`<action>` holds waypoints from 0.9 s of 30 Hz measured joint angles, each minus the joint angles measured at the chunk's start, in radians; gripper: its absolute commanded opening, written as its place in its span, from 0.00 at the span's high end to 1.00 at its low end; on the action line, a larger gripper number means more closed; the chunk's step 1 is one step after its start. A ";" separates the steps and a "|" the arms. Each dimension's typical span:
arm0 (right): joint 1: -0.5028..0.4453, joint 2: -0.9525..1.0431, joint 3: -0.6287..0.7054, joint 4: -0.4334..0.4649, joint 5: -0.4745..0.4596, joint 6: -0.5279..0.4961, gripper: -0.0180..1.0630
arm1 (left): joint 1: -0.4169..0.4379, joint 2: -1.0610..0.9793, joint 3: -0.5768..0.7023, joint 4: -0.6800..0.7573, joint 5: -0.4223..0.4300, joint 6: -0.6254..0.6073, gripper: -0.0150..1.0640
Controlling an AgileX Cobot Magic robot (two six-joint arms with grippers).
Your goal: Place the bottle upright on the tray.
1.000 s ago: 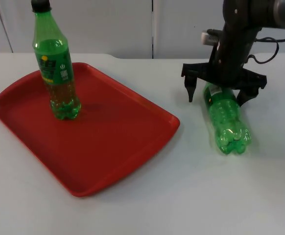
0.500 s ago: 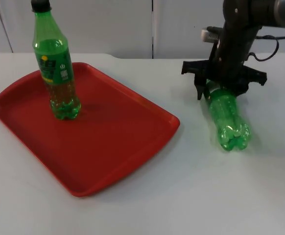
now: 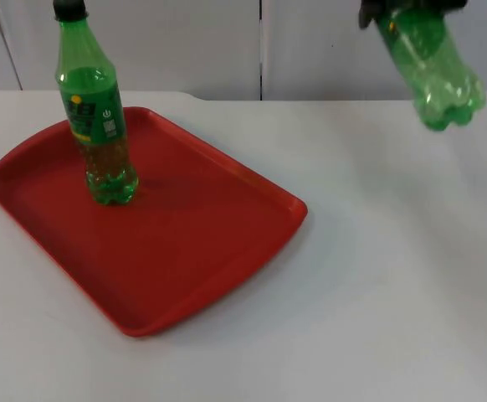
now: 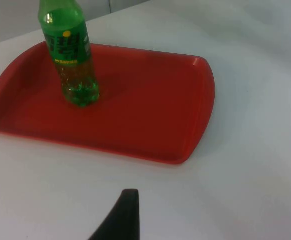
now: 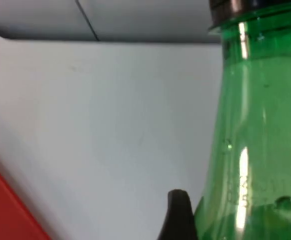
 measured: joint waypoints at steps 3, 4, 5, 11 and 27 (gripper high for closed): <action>0.000 -0.074 0.000 -0.009 0.044 -0.053 0.98 | 0.000 0.000 0.000 0.000 0.000 0.000 0.01; 0.000 -0.093 0.000 -0.016 0.067 -0.067 0.98 | 0.000 0.000 0.000 0.000 0.000 0.000 0.01; 0.000 -0.112 0.000 -0.020 0.087 -0.085 0.98 | 0.000 0.000 0.000 0.000 0.000 0.000 0.01; 0.000 -0.207 0.018 -0.026 0.131 -0.111 0.98 | 0.000 0.000 0.000 0.000 0.000 0.000 0.01; 0.012 -0.690 0.591 -0.025 -0.193 -0.141 0.98 | 0.000 0.000 0.000 0.000 0.000 0.000 0.01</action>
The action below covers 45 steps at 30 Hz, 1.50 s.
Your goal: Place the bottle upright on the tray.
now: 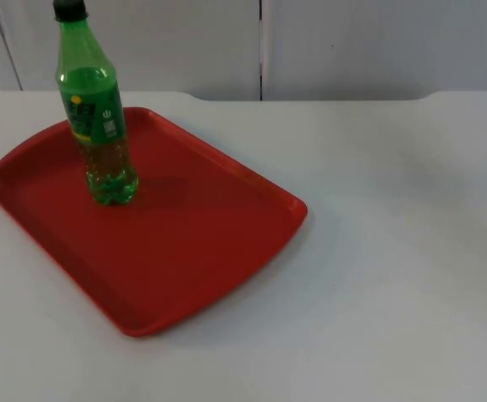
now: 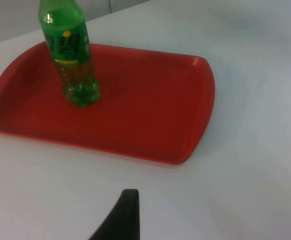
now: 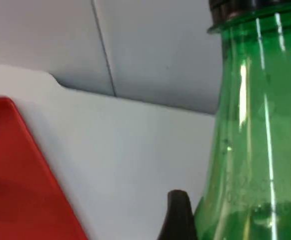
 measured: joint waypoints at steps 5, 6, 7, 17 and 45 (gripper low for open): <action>0.055 -0.155 0.259 0.011 -0.295 -0.004 0.98 | 0.000 0.000 0.000 0.000 0.000 0.000 0.01; 0.075 -0.188 0.312 0.013 -0.362 -0.004 0.98 | 0.000 0.000 0.000 0.000 0.000 0.000 0.01; 0.090 -0.212 0.373 0.015 -0.440 -0.004 0.98 | 0.000 0.000 0.000 0.000 0.000 0.000 0.01; 0.208 -0.292 0.716 0.016 -0.970 -0.006 0.98 | 0.000 0.000 0.000 0.000 0.000 0.000 0.01; 0.232 -0.005 0.844 -0.007 -1.690 -0.008 0.98 | 0.000 0.000 0.000 0.000 0.000 0.000 0.01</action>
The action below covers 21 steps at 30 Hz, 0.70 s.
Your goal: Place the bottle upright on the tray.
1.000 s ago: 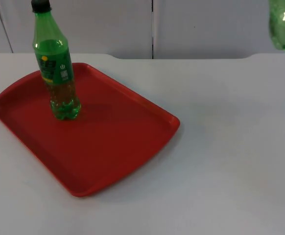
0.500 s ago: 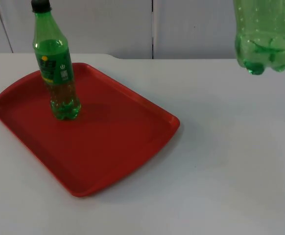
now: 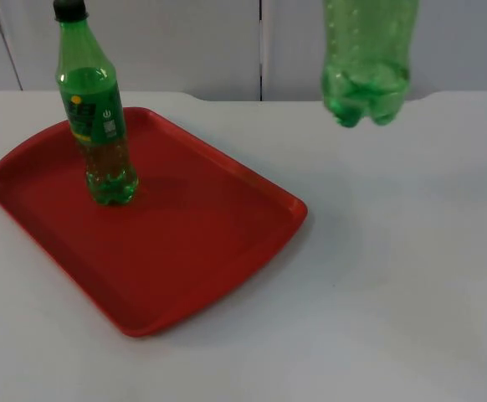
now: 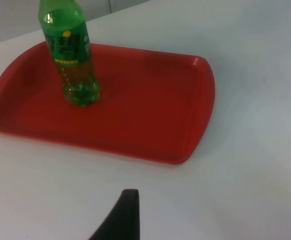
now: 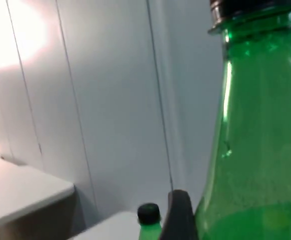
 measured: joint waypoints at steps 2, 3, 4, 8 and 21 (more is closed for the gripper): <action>0.000 0.057 0.000 -0.002 -0.104 0.000 0.98 | 0.000 0.000 0.000 0.000 0.000 0.000 0.01; 0.000 0.100 0.000 -0.007 -0.173 0.000 0.98 | 0.000 0.000 0.000 0.000 0.000 0.000 0.01; 0.000 0.141 0.000 -0.014 -0.218 0.000 0.98 | 0.000 0.000 0.000 0.000 0.000 0.000 0.01; 0.000 0.252 -0.014 -0.040 -0.274 0.000 0.98 | 0.000 0.000 0.000 0.000 0.000 0.000 0.01; 0.000 0.557 -0.323 -0.261 -0.285 0.129 0.98 | 0.000 0.000 0.000 0.000 0.000 0.000 0.01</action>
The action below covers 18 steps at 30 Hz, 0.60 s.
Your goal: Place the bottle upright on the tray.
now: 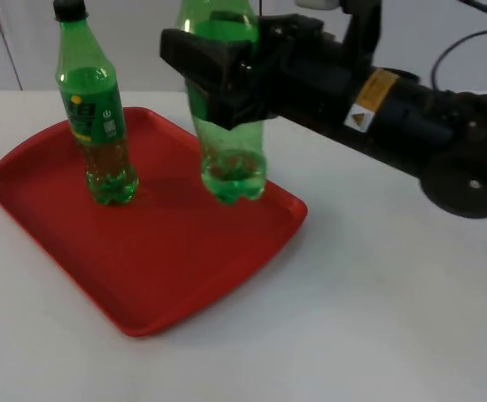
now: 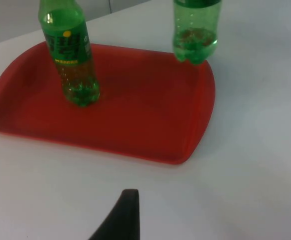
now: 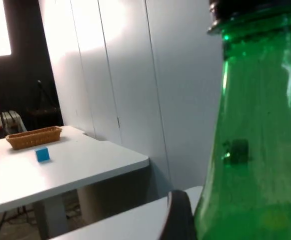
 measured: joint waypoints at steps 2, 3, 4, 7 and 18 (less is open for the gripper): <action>0.000 0.043 -0.062 -0.014 -0.005 0.047 0.98 | 0.000 0.000 0.000 0.000 0.000 0.000 0.01; 0.000 0.065 -0.090 -0.023 -0.006 0.059 0.98 | 0.000 0.000 0.000 0.000 0.000 0.000 0.01; 0.000 0.065 -0.090 -0.023 -0.006 0.059 0.98 | 0.000 0.000 0.000 0.000 0.000 0.000 0.01; 0.000 0.122 -0.154 -0.048 -0.006 0.072 0.98 | 0.000 0.000 0.000 0.000 0.000 0.000 0.01; 0.024 0.287 -0.325 -0.068 -0.007 0.075 0.98 | 0.000 0.000 0.000 0.000 0.000 0.000 0.01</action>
